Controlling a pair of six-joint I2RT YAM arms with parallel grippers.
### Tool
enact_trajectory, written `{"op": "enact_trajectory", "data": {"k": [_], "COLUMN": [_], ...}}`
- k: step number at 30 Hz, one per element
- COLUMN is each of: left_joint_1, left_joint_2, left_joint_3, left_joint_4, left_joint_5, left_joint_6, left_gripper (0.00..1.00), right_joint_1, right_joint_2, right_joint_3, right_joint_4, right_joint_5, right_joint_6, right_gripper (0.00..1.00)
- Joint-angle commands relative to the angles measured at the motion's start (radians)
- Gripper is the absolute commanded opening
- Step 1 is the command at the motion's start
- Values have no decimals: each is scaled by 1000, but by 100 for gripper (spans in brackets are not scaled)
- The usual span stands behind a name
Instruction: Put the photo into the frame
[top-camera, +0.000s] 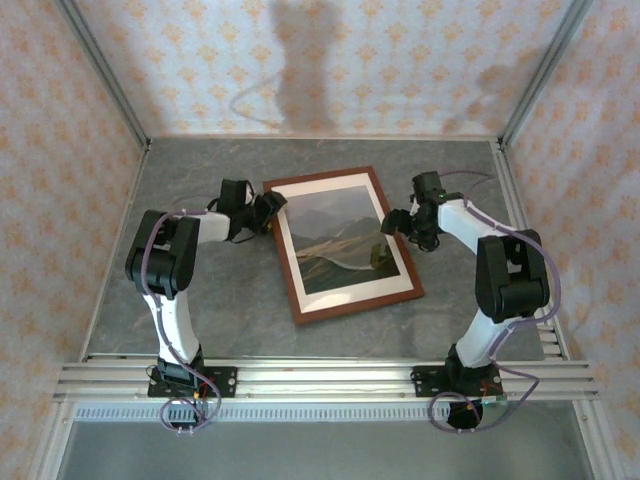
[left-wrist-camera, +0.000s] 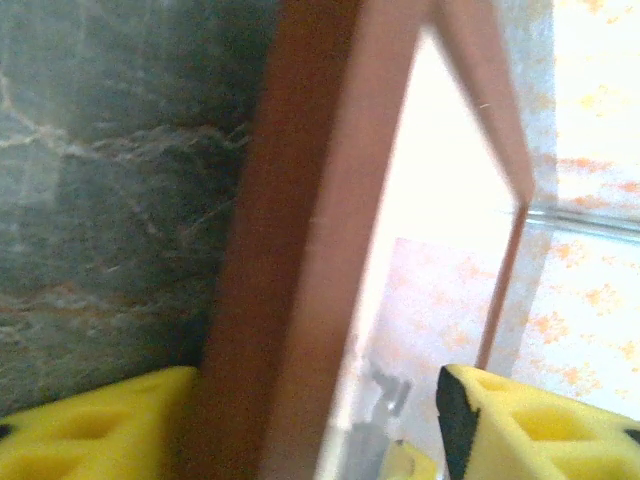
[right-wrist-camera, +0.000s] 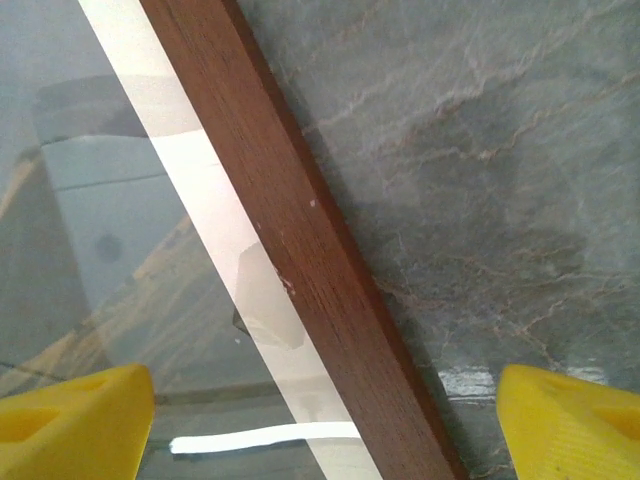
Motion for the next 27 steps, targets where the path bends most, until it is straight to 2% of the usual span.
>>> {"op": "enact_trajectory", "data": {"k": [1,7,13,24,27], "left_joint_1": [28,47,49,49,49], "left_joint_2": [-33,-98,-218,-508,-611], "left_joint_3": [50,84,73,-163,-238], "left_joint_4": [-63,-255,-410,-356,-343], "left_joint_5": [-37,-119,-288,-367,-408], "left_joint_6": [105,258,390,428,448], "left_gripper": [71,81,87,89,92], "right_joint_1": [-1,0,18,134,136], "right_joint_2": [-4,-51,-127,-267,-298], "right_joint_3": [-29,-102,-188,-286,-267], "right_joint_4": [1,-8,-8,41,9], "right_joint_5": [-16,-62,-157,-275,-249], "right_joint_6": [-14,-18,-11,42,12], "right_gripper": [88,87,83,80,80]}}
